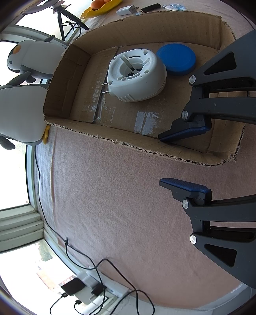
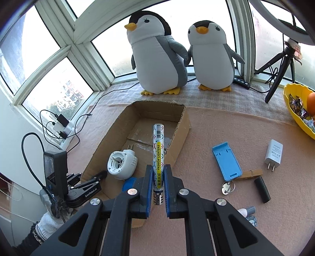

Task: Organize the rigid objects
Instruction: 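Carry the marker with the right tool toward the cardboard box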

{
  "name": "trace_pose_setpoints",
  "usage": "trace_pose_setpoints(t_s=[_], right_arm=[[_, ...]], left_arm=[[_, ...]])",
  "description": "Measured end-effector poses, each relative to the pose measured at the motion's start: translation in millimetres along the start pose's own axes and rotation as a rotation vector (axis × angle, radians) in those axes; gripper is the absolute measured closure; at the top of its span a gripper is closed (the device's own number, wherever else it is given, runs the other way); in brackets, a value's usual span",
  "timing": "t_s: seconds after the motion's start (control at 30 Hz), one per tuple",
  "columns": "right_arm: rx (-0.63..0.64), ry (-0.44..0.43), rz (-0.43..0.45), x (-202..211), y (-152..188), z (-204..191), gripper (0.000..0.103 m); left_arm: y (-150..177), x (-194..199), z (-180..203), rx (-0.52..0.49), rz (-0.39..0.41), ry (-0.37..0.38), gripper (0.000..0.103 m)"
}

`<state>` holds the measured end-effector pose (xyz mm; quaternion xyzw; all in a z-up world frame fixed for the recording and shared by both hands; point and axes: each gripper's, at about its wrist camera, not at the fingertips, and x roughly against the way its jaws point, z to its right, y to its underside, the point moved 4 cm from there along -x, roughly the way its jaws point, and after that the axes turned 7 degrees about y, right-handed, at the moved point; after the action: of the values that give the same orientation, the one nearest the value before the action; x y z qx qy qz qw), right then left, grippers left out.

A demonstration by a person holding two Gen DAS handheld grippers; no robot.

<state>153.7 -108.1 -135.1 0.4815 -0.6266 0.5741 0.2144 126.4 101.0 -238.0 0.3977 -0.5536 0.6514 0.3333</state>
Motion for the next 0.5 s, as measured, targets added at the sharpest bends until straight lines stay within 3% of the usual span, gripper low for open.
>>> trace_pose_setpoints(t_s=[0.5], right_arm=[[0.071, 0.020, -0.048, -46.4, -6.0, -36.6, 0.093]], left_arm=[[0.1, -2.2, -0.4, 0.002, 0.004, 0.012, 0.065]])
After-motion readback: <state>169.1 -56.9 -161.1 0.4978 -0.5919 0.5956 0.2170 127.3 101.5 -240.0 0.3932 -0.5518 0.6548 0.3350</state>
